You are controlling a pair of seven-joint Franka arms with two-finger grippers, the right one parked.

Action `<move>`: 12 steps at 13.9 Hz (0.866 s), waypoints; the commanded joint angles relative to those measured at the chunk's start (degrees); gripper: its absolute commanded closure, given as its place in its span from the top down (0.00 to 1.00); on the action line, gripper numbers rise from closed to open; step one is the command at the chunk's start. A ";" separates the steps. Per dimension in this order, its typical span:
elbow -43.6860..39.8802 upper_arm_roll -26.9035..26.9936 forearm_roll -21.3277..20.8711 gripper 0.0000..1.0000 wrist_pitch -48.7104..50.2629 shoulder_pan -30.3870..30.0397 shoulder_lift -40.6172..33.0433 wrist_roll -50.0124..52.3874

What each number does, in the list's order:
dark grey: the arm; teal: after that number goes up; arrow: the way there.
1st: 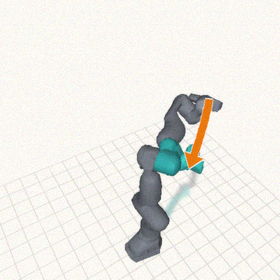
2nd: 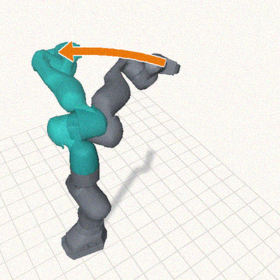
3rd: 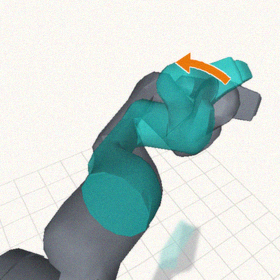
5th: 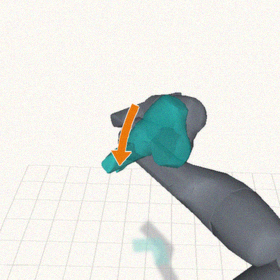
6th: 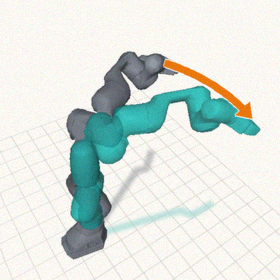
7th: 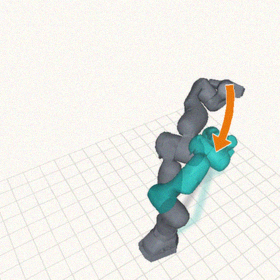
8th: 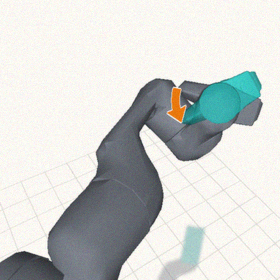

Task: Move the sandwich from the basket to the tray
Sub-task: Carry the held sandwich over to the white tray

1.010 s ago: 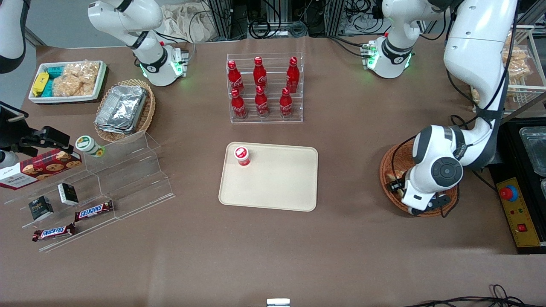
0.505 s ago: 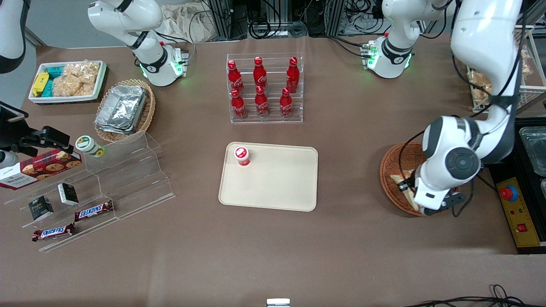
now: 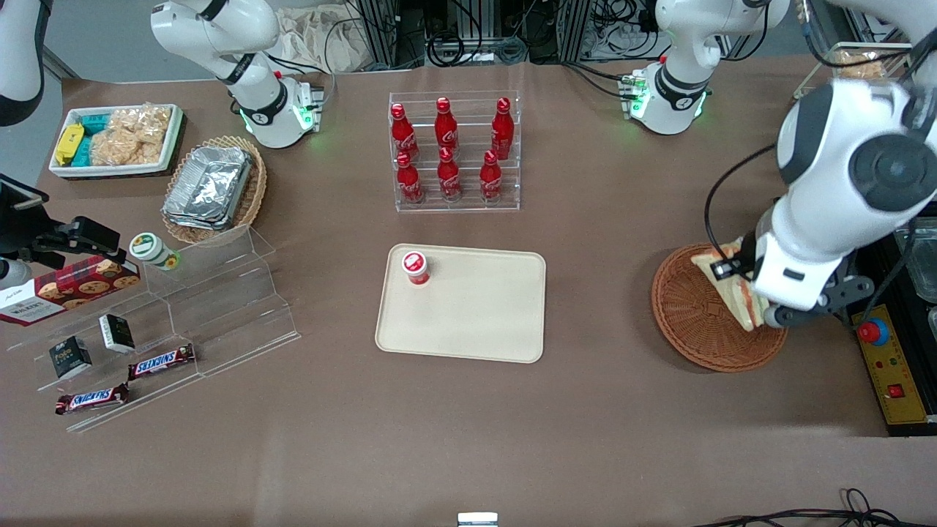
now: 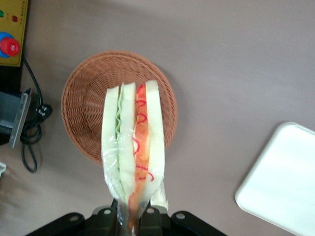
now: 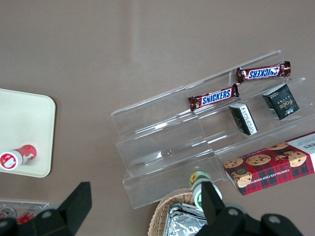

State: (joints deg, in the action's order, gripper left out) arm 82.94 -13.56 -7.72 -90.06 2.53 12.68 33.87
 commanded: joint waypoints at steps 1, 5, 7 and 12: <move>-8.22 -5.66 0.51 0.00 8.12 0.02 1.20 3.02; -9.03 -17.35 0.51 0.00 8.41 0.02 1.64 17.50; -8.76 -22.36 0.42 0.00 6.75 0.02 5.13 24.98; -6.40 -23.79 -1.94 0.00 -6.69 4.93 17.26 34.24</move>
State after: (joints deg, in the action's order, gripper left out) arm 77.45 -36.91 -8.09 -93.70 6.34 24.11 65.67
